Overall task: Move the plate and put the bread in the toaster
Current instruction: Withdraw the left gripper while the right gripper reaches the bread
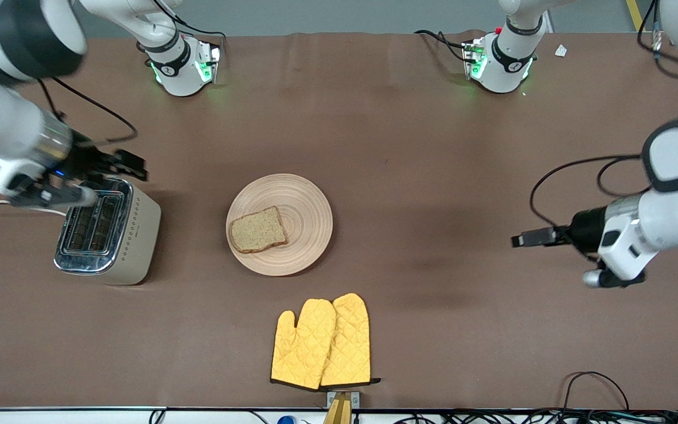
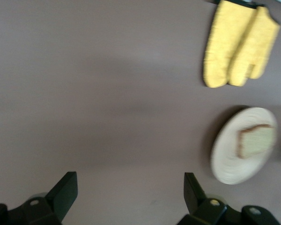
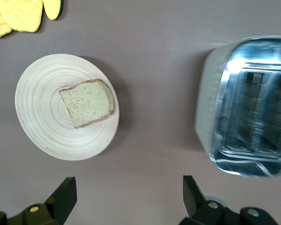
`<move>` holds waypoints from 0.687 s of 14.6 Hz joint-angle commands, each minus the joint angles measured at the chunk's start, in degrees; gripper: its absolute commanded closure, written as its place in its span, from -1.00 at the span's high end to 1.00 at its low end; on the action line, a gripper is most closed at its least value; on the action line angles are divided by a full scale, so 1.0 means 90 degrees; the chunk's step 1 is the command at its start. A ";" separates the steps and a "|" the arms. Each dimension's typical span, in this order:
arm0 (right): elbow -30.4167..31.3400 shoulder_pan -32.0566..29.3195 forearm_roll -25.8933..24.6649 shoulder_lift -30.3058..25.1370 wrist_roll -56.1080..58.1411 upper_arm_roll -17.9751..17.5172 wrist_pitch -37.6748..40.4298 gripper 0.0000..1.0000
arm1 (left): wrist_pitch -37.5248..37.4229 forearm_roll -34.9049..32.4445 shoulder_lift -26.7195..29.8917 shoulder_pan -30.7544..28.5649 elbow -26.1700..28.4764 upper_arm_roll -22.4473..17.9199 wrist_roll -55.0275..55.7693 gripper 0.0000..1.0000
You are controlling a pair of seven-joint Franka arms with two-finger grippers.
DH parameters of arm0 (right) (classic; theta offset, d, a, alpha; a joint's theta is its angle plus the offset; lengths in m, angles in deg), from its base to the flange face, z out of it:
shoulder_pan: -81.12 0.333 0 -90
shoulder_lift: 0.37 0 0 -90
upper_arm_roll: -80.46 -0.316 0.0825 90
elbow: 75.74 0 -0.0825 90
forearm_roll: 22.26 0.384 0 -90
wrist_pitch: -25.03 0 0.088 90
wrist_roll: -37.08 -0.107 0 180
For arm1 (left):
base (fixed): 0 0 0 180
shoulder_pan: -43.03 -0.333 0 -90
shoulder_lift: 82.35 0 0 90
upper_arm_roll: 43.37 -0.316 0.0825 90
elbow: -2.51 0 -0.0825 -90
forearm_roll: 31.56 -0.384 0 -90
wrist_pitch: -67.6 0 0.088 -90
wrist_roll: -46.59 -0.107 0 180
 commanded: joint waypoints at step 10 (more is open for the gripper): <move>0.1175 0.1211 0.0153 0.1531 -0.0624 0.0075 -0.2969 1.00 | -0.1608 -0.1576 0.2466 0.2176 0.0420 -0.2383 -0.0635 1.00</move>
